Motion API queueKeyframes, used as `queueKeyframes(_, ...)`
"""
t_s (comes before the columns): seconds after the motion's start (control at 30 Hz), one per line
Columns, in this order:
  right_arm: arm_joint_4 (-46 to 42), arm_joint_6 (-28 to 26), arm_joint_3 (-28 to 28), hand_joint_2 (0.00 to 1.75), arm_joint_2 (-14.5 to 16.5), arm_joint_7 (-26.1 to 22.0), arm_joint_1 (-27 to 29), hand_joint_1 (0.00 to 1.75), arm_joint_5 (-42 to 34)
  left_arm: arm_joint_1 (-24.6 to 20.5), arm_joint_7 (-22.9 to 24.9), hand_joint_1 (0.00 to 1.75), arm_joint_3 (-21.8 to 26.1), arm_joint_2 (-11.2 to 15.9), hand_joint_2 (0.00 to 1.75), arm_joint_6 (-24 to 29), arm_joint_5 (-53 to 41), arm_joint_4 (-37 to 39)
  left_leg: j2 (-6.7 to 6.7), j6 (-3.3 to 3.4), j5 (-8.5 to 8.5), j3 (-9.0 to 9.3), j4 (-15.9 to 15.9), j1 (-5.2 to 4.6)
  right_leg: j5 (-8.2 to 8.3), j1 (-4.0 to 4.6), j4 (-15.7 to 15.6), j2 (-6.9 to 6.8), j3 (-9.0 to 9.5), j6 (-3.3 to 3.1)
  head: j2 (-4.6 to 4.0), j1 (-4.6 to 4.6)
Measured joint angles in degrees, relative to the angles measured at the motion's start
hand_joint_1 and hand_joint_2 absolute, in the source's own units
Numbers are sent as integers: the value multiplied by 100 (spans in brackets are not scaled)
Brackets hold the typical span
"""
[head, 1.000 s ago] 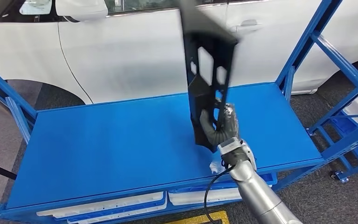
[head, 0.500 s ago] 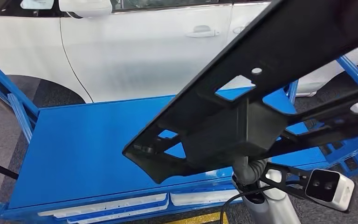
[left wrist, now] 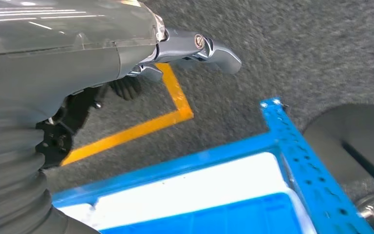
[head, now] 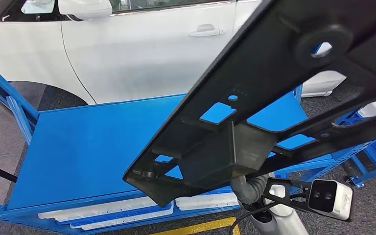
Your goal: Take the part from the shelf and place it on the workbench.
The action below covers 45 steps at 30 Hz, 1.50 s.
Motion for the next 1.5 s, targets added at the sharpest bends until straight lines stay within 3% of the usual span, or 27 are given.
queueKeyframes(0.07,51,-91,40,175,1,70,-85,175,-175,-7,55,0,33,1,175,55,0,0,0,-24,-497,-260,736,8,76,19,4,-16,-102,-48,0,0)
queueKeyframes(0.13,114,-175,90,175,5,140,-189,175,-329,-13,97,0,76,7,175,96,0,0,0,-36,-751,-379,1270,9,154,44,27,-17,-226,-58,0,0)
queueKeyframes(0.17,135,-208,122,175,15,173,-232,175,-377,-16,113,0,93,9,175,107,0,0,0,-30,-718,-276,1217,9,188,54,45,-15,-285,-54,0,0)
queueKeyframes(0.2,148,-233,156,175,32,196,-262,175,-404,-18,122,0,105,11,175,111,0,0,0,-13,-605,-59,941,8,216,61,64,-13,-336,-45,0,0)
queueKeyframes(0.27,143,-262,229,175,90,225,-281,175,-417,-33,134,0,122,23,175,112,0,-2,5,47,-377,484,112,-9,261,80,106,-17,-404,-10,0,0)
queueKeyframes(0.3,128,-266,261,175,117,231,-283,175,-414,-40,138,0,131,29,175,110,0,-4,4,78,-311,652,-177,-25,282,85,119,-23,-423,17,0,-1)
queueKeyframes(0.33,108,-267,292,175,143,234,-282,175,-409,-43,142,0,140,34,175,109,-1,-6,1,107,-283,726,-329,-44,306,87,126,-31,-433,49,0,0)
queueKeyframes(0.43,26,-258,366,175,188,238,-275,175,-398,-28,156,0,183,38,175,115,0,-10,4,190,-177,689,-379,-56,365,70,121,-32,-449,152,0,1)
queueKeyframes(0.5,-37,-246,390,175,201,239,-258,175,-397,-30,176,0,215,33,175,129,2,-11,27,262,-62,624,-418,-25,100,57,357,-5,-556,210,0,1)
queueKeyframes(0.57,-74,-240,398,175,202,232,-225,175,-386,-30,193,0,235,26,175,141,3,-13,41,302,42,501,-420,-19,-442,25,1004,9,-772,261,0,1)
queueKeyframes(0.6,-78,-237,399,175,202,224,-203,175,-375,-26,202,0,240,25,175,148,3,-13,42,302,86,431,-413,-21,-647,10,1355,9,-860,283,0,0)
queueKeyframes(0.63,-78,-231,401,175,202,208,-179,175,-363,-21,213,0,244,23,175,157,3,-13,44,297,130,360,-402,-22,-747,-3,1599,9,-887,302,0,0)
queueKeyframes(0.67,-78,-216,402,175,201,185,-162,175,-356,-18,231,0,247,21,175,166,2,-13,44,288,169,291,-387,-22,-720,-15,1649,8,-818,315,0,0)
queueKeyframes(0.7,-77,-191,404,175,197,152,-153,175,-354,-16,253,0,249,20,175,174,3,-13,44,276,203,225,-367,-21,-600,-25,1480,8,-638,320,0,0)
queueKeyframes(0.77,-71,-148,409,175,169,54,-164,175,-363,-14,290,0,249,18,175,180,3,-13,39,237,261,119,-322,-24,-373,-29,689,10,-62,298,0,0)
queueKeyframes(0.83,-47,-136,416,175,88,-73,-202,175,-396,-14,303,0,249,19,175,172,3,-14,34,173,321,74,-304,-31,-313,1,119,19,291,237,0,0)
queueKeyframes(0.93,26,-143,423,175,-104,-226,-288,175,-490,-14,306,0,246,25,175,131,3,-17,31,68,414,54,-323,-28,-247,25,13,14,265,121,0,0)
queueKeyframes(0.97,54,-146,425,175,-164,-253,-316,175,-519,-11,307,0,244,28,175,115,3,-17,28,42,368,21,-290,-25,-199,15,-5,4,231,70,0,0)
queueKeyframes(1.0,80,-148,426,175,-219,-272,-343,175,-546,-8,307,0,243,32,175,101,2,-17,24,22,211,-45,-153,-21,-138,4,-26,-7,182,19,0,0)
queueKeyframes(1.1,158,-215,457,175,-341,-291,-431,175,-627,-3,293,0,241,48,175,88,2,-17,20,-19,-582,-369,868,-8,45,17,-33,-19,-39,-60,0,0)
queueKeyframes(1.13,186,-268,484,175,-378,-287,-469,175,-657,-3,283,0,241,51,175,91,2,-17,20,-27,-705,-425,1180,-8,102,28,-25,-19,-118,-63,0,0)
queueKeyframes(1.2,243,-405,555,175,-456,-250,-563,175,-725,-3,263,0,242,51,175,106,2,-20,21,-21,-574,-279,1278,-8,208,45,-2,-17,-275,-53,0,0)
queueKeyframes(1.27,278,-561,631,175,-540,-182,-672,175,-815,-5,248,0,242,56,175,112,2,-37,21,27,-301,239,634,-14,298,55,36,-16,-408,-27,0,0)
queueKeyframes(1.33,286,-679,689,175,-622,-117,-789,175,-905,-13,233,0,241,72,175,99,2,-60,20,83,-286,757,-145,-42,378,68,69,-23,-493,26,0,0)
queueKeyframes(1.37,285,-715,711,175,-656,-91,-841,175,-939,-14,224,0,242,80,175,90,2,-69,19,106,-326,877,-363,-62,419,67,74,-31,-512,60,0,0)
queueKeyframes(1.43,278,-754,751,175,-717,-57,-912,175,-982,-8,210,0,242,87,175,79,1,-84,21,157,-281,859,-449,-75,509,65,53,-40,-527,131,0,0)
queueKeyframes(1.5,271,-772,784,175,-780,-45,-970,175,-1018,-4,199,0,242,87,175,77,0,-96,42,236,-159,777,-486,-49,372,54,164,-15,-606,196,0,1)
